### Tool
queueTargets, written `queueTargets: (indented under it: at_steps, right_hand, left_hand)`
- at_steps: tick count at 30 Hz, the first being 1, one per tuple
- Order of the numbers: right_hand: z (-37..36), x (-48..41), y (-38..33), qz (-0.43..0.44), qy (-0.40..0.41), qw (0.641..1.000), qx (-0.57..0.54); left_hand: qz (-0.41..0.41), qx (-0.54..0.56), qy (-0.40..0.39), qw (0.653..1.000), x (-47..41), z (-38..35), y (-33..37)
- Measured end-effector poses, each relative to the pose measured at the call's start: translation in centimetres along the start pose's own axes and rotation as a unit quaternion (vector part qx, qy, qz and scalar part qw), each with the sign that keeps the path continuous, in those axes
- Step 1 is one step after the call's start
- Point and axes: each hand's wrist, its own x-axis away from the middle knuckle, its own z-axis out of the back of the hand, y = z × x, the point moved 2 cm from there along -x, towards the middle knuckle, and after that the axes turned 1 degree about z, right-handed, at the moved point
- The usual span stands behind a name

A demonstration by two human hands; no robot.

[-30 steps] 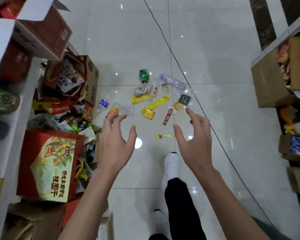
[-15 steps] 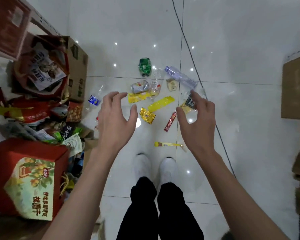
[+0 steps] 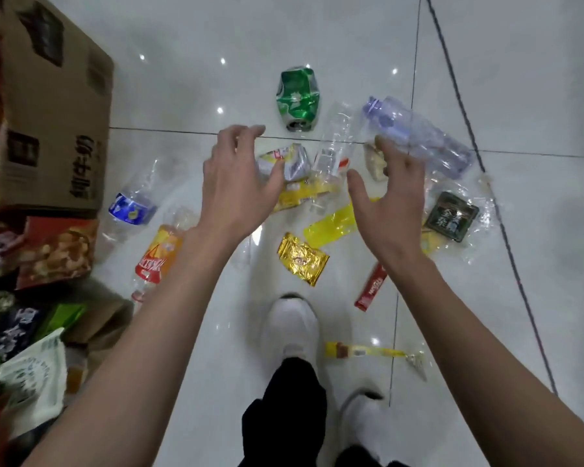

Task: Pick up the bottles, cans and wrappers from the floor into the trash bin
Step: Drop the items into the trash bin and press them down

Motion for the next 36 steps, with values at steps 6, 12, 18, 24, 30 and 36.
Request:
queueTargets:
  at_steps: [6,12,18,24,30,36]
  right_hand:
    - [-8.4,-5.4,5.7,-0.016,0.022,1.000,0.001]
    - [-12.4,-8.0,7.3,-0.025,0.024,0.999,0.029]
    - [-13.4,-7.5,7.4,-0.064,-0.008,0.998,0.015]
    - [-9.5,-5.2,5.3,-0.053,-0.004,0.998,-0.025]
    - [2.8,1.2,-3.2,-0.069,-0.003,0.996,-0.048]
    - [17.7,7.9,-15.0,-0.076,0.018,0.994,-0.071]
  left_hand:
    - [-0.037,-0.048,-0.041,0.997,-4.8,-8.9,-4.9]
    - [-0.063,-0.108,-0.087,0.988,-6.8,-12.9,-7.3]
    - [-0.020,-0.108,-0.045,0.993,-6.2,-11.5,-8.2]
    - [-0.013,-0.092,-0.030,0.995,-3.8,-7.4,-6.5]
    - [-0.001,-0.054,-0.037,0.998,3.4,2.8,2.5]
    - [-0.018,-0.038,-0.033,0.999,11.2,16.1,15.2]
